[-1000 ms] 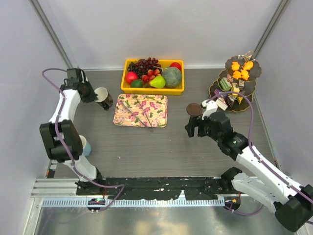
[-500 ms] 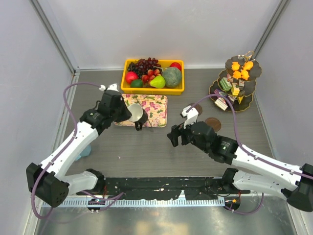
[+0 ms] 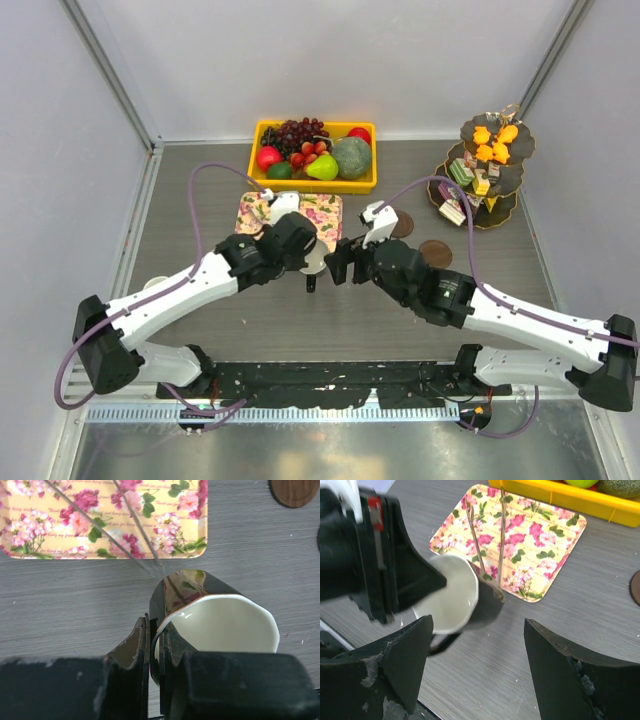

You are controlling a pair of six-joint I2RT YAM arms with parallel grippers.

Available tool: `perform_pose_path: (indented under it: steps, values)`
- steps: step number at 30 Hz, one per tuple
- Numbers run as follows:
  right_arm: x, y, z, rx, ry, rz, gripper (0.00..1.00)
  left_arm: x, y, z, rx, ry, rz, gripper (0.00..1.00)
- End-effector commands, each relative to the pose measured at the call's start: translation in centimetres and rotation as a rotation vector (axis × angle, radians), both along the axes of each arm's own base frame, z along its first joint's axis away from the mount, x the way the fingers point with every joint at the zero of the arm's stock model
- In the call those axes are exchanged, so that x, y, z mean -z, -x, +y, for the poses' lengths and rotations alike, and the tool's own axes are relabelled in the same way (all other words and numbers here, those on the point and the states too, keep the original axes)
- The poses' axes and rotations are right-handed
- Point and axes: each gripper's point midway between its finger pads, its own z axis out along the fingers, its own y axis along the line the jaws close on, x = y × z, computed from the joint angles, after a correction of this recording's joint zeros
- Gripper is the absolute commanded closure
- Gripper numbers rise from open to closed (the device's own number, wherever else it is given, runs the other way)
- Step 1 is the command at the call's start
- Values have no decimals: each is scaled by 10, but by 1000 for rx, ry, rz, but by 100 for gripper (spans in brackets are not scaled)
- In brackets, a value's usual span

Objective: Serve the afternoon tea

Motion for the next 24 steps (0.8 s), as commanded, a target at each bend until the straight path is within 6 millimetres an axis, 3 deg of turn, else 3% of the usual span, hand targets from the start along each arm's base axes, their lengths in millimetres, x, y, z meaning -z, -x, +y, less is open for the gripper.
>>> perform_pose_path:
  steps: [1, 5, 18, 20, 22, 24]
  values:
    - [-19, -15, 2, 100, -15, -3, 21, -55, -18, -18, -57, 51, -189, 100]
    - [-11, -21, 6, 125, 18, 13, 23, -61, -12, -27, -34, 29, -221, 100]
    - [24, -38, 3, 170, 129, 54, 48, -69, 3, -43, 16, 59, -265, 100]
    - [26, -39, 3, 172, 147, 56, 58, -72, 5, -46, 31, 64, -274, 100]
    - [24, -40, 2, 174, 159, 51, 79, -74, 5, -48, 40, 69, -280, 100]
    - [23, -42, 0, 178, 179, 46, 91, -76, 6, -47, 49, 70, -284, 100]
